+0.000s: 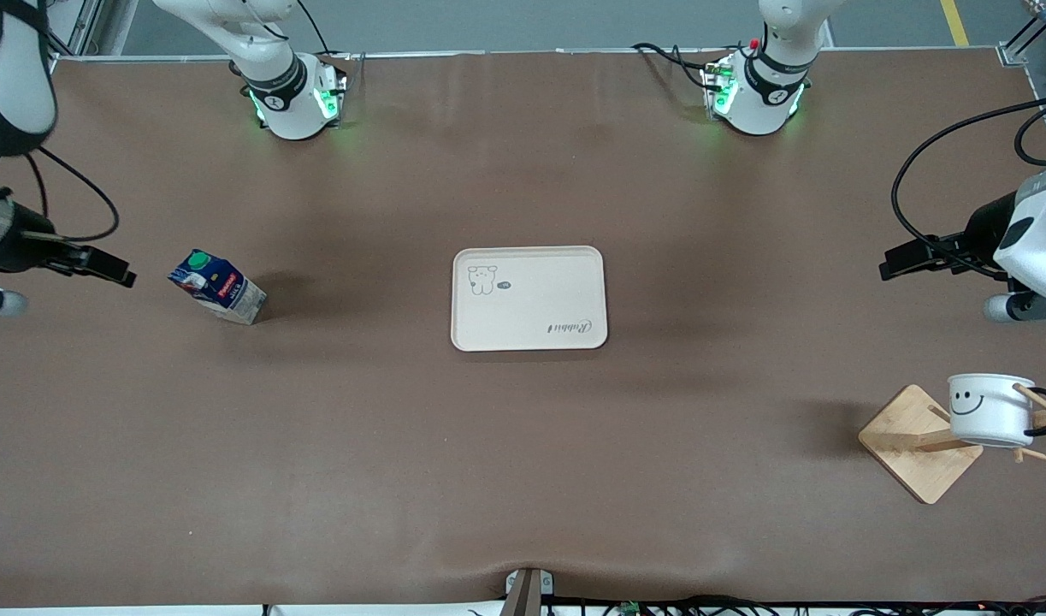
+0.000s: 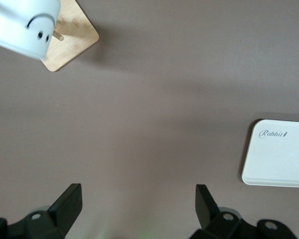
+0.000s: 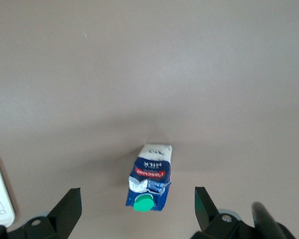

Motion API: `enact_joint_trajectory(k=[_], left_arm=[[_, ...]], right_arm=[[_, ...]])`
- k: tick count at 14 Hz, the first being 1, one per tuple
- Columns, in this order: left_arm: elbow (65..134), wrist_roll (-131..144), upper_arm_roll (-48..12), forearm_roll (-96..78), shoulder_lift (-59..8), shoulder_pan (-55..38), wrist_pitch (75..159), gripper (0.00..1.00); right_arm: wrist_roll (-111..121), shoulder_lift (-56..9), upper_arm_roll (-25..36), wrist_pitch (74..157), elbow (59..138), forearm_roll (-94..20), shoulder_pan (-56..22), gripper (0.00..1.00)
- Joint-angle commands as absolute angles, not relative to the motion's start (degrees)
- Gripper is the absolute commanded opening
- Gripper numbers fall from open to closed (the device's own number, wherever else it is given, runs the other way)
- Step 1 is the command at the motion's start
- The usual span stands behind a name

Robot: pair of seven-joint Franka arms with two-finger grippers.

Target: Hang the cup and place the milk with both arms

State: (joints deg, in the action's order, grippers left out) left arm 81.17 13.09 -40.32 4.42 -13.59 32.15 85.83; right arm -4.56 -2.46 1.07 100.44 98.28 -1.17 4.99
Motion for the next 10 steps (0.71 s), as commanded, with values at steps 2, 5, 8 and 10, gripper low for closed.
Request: enact_joint_trajectory(k=[2, 5, 8, 10], left_arm=[[81.30, 13.45, -40.78, 5.62, -12.48, 32.61, 84.99, 1.00], [81.47, 12.83, -34.84, 5.36, -10.99, 26.58, 84.99, 1.00], [81.56, 12.75, -21.39, 4.66, -9.58, 14.10, 85.08, 1.00], [81.82, 13.71, -18.64, 4.66, -8.71, 11.70, 85.08, 1.00]], right_arm=[[-4.31, -7.21, 1.23, 91.00, 85.46, -4.48, 5.19, 1.00], [-4.66, -5.90, 1.23, 88.60, 84.01, -4.13, 4.22, 1.00], [-4.65, -2.99, 0.97, 82.72, 84.64, -3.96, 3.00, 1.00], [-3.87, 0.42, 1.32, 87.59, 89.53, -3.96, 3.25, 1.00]])
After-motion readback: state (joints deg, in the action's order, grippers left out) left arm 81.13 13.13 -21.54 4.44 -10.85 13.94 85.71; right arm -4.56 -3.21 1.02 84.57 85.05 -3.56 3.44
